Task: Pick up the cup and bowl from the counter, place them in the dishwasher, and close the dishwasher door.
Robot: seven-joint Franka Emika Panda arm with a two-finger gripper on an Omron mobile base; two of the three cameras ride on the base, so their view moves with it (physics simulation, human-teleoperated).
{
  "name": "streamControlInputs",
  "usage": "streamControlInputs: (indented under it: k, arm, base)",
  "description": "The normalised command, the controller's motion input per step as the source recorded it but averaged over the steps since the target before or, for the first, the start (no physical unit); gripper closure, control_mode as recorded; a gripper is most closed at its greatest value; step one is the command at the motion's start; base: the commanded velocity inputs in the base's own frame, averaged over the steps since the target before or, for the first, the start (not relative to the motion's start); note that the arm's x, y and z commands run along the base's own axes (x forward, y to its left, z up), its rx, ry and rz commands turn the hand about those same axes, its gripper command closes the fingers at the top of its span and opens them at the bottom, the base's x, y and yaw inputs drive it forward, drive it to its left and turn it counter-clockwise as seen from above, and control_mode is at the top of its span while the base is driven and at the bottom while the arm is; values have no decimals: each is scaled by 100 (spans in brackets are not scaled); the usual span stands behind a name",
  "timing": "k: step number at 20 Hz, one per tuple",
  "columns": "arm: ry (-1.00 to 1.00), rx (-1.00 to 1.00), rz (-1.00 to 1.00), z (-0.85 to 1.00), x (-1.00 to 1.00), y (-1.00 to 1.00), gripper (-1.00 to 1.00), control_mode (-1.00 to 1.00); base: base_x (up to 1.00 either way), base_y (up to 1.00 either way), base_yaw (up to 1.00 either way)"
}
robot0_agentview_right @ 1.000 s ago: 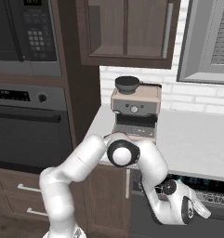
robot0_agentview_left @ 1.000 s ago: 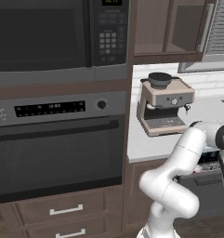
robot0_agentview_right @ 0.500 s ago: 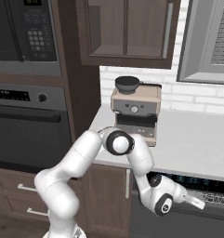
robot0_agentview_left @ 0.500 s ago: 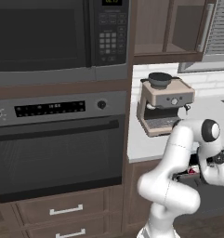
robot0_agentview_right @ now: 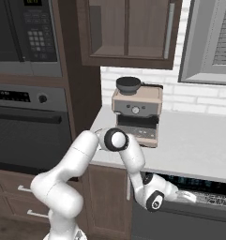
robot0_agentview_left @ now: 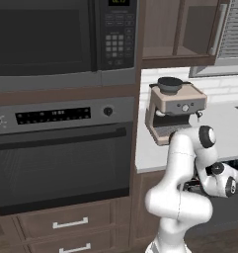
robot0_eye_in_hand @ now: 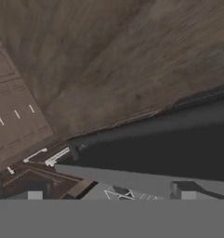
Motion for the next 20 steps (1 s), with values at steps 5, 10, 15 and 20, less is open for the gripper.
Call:
streamControlInputs:
  k: [5, 10, 15, 20]
  arm:
    - [1, 4, 27, -57, -79, 42, -100, -100]
    - [3, -13, 18, -100, 49, 46, -100, -100]
    - [-24, -19, 19, -100, 100, 41, -100, -100]
    - [-35, -22, 21, -100, 85, 45, -100, -100]
  base:
    - [0, 0, 0]
    - [0, 0, 0]
    - [0, 0, 0]
    - [0, 0, 0]
